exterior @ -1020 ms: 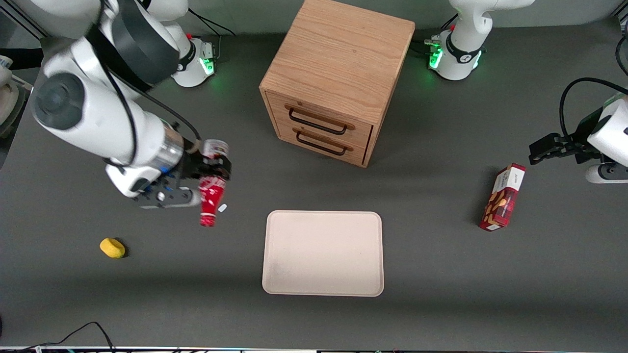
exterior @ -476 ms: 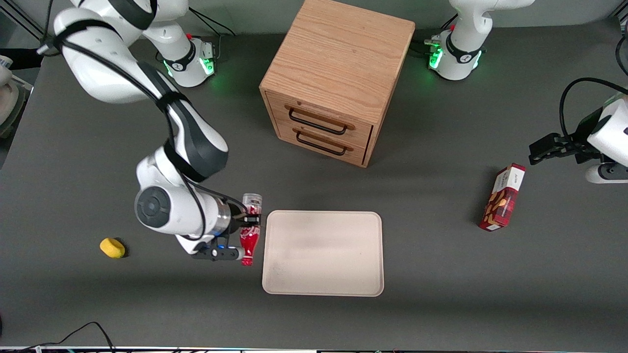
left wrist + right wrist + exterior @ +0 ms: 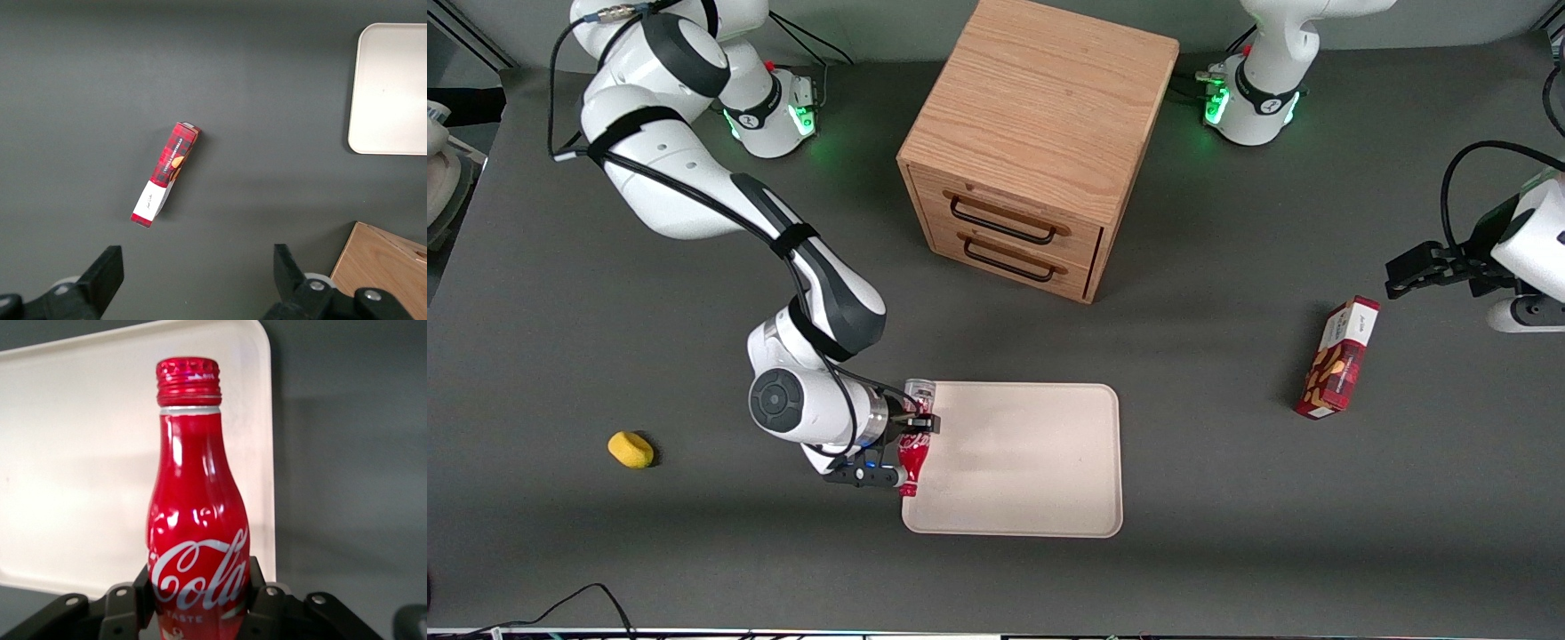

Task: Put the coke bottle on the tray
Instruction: 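Carry the upright bottle over the cream tray with the right gripper, then lower the bottle onto the tray and open the right gripper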

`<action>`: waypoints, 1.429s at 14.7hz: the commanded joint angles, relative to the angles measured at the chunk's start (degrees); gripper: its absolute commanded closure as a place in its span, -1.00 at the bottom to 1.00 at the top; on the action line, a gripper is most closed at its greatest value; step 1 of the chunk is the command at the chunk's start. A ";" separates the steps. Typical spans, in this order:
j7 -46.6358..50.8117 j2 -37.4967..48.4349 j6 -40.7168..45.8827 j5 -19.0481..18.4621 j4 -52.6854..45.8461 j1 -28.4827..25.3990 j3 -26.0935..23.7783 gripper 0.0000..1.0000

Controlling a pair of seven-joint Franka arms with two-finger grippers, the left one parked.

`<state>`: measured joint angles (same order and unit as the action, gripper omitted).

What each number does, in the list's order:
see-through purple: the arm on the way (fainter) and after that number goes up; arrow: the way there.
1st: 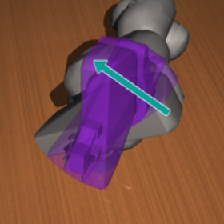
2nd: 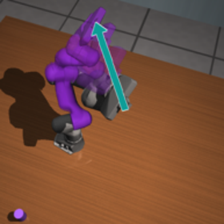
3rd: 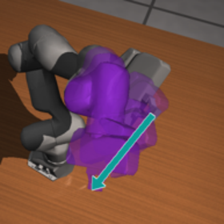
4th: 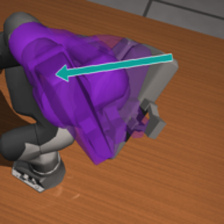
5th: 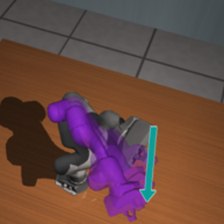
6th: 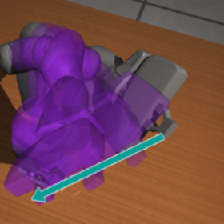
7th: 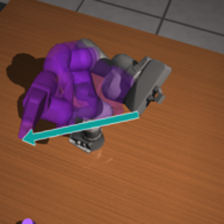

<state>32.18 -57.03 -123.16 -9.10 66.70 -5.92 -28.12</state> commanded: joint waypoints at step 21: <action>6.40 -5.98 -7.18 -9.09 -1.58 -2.35 1.05 -1.00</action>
<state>36.51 -62.06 -129.96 -16.40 66.60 -7.55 -27.34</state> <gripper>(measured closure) 0.000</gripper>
